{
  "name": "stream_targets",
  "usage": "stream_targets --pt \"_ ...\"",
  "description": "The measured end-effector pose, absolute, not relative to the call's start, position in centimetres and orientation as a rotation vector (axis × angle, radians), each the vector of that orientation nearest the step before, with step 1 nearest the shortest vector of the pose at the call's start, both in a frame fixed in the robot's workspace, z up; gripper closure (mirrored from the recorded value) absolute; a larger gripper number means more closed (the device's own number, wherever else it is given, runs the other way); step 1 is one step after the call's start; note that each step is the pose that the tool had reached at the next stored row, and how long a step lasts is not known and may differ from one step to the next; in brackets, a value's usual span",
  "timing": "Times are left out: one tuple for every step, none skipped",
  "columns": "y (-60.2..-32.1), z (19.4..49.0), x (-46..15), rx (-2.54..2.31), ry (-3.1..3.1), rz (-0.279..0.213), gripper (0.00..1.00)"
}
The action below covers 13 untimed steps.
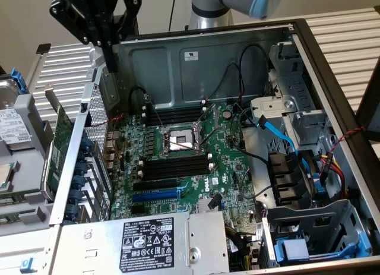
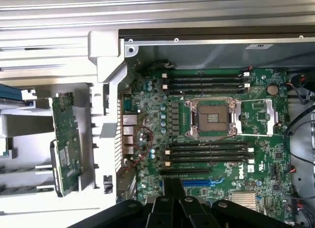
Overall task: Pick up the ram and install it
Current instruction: 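Reach for the ram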
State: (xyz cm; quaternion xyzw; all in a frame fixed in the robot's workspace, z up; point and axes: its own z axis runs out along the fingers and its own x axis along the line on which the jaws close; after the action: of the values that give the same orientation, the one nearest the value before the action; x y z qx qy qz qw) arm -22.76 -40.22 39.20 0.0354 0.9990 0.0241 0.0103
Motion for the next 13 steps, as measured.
stream_targets --pt "-40.2 39.2 -23.2 0.111 3.118 0.075 0.90" --pt "-40.2 39.2 -23.7 0.110 3.118 0.075 0.90" --pt "-40.3 39.2 -24.1 0.110 3.118 0.075 0.90" --pt "-40.3 39.2 -24.6 0.110 3.118 0.075 0.90" --pt "-40.3 39.2 -25.0 0.111 3.118 0.075 0.90" --pt "-40.3 39.2 -25.5 0.110 3.118 0.075 0.90" --pt "-40.3 39.2 -26.0 0.110 3.118 0.075 0.90" --pt "-40.3 39.2 -26.4 0.110 3.118 0.075 0.90" --pt "-40.3 39.2 -26.9 0.110 3.118 0.075 0.90" --pt "-40.4 39.2 -27.3 0.111 3.118 0.075 0.90" --pt "-40.4 39.2 -27.8 0.110 3.118 0.075 0.90" --pt "-40.4 39.2 -28.2 0.110 3.118 0.075 0.90" --pt "-40.4 39.2 -28.7 0.110 3.118 0.075 0.90"
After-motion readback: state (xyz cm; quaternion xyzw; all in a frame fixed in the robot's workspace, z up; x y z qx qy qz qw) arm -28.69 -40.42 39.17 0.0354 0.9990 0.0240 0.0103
